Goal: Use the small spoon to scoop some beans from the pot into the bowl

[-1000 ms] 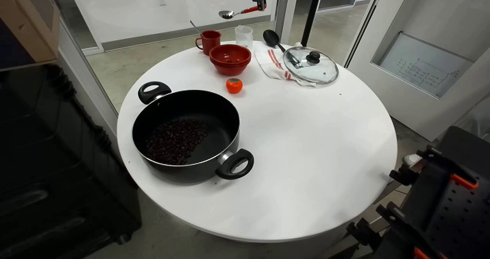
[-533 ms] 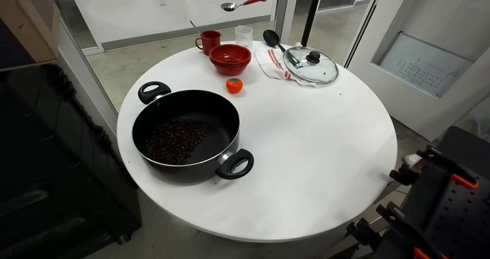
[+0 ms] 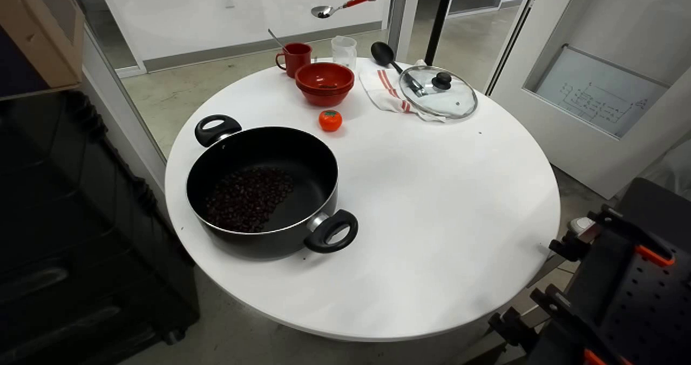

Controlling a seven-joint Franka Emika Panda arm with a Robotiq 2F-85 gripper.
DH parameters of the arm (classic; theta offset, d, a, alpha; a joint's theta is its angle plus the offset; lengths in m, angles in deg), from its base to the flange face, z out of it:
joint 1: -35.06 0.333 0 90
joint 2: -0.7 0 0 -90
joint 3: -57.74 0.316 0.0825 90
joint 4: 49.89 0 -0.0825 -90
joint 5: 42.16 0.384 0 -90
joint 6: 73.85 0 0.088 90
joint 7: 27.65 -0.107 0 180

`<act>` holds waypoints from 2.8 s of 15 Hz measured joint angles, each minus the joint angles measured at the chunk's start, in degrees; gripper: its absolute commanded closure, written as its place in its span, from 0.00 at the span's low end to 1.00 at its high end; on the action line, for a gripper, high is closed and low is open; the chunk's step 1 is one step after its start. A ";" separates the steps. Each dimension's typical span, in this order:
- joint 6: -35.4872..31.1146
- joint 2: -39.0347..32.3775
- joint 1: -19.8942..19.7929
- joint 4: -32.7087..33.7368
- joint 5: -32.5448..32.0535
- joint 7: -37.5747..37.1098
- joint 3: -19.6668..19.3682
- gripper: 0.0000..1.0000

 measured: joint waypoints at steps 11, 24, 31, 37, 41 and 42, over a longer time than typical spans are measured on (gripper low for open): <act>-0.03 -0.02 1.50 -0.01 -3.53 1.82 -0.52 0.95; -1.37 -0.02 2.97 -0.65 -7.33 1.88 -1.58 0.95; -2.61 -0.02 3.42 -1.48 -9.79 1.88 -1.86 0.95; -3.44 -0.02 3.67 -1.76 -11.89 1.88 -1.92 0.95; -4.61 0.00 3.81 -2.40 -13.05 1.88 -1.92 0.95; -4.94 0.00 3.84 -2.55 -13.33 1.88 -1.92 0.95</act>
